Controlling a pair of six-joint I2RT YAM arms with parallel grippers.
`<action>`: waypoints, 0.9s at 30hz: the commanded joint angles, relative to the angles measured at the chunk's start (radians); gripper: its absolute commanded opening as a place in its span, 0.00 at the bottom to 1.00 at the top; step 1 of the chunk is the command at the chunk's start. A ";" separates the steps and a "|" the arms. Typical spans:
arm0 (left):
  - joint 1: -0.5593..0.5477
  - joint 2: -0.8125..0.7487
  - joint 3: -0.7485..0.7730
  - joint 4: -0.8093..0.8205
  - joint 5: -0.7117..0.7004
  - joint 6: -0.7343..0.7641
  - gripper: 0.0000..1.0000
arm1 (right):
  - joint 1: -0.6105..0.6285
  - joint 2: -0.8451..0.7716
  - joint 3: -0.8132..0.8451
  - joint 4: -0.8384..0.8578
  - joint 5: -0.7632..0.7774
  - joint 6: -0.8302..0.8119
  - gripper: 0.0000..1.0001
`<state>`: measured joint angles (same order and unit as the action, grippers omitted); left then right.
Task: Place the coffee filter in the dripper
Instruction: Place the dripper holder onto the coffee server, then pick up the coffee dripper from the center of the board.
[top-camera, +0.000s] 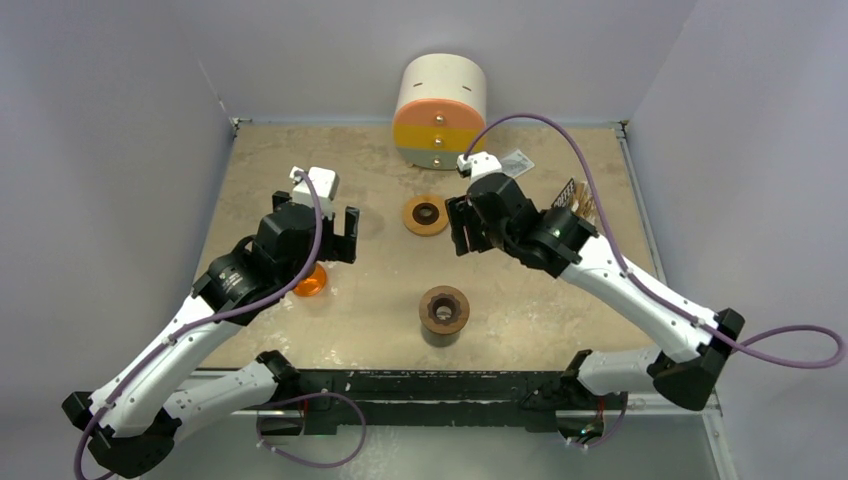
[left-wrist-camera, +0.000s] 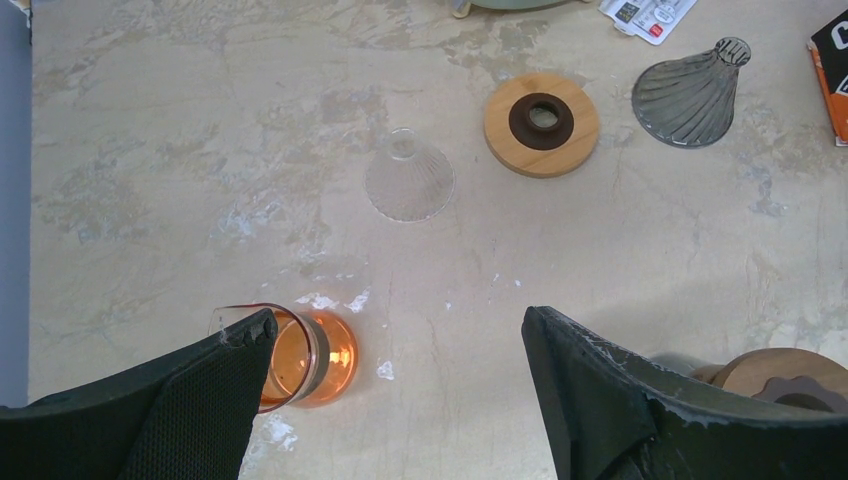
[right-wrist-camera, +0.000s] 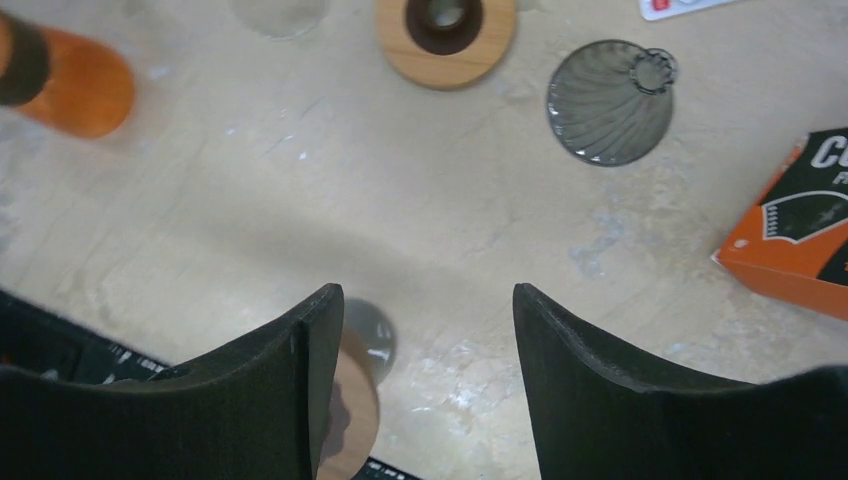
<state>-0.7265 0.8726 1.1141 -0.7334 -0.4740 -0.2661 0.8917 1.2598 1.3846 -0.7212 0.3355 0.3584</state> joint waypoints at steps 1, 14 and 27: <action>0.005 -0.013 -0.007 0.027 0.017 0.010 0.92 | -0.083 0.068 0.035 -0.033 0.053 -0.031 0.66; 0.006 -0.014 -0.007 0.030 0.025 0.014 0.92 | -0.312 0.274 0.010 0.090 -0.008 -0.019 0.70; 0.005 -0.015 -0.009 0.031 0.022 0.016 0.91 | -0.480 0.499 0.083 0.185 -0.088 0.035 0.67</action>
<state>-0.7265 0.8700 1.1141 -0.7334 -0.4530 -0.2661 0.4500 1.7432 1.4185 -0.5831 0.2707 0.3614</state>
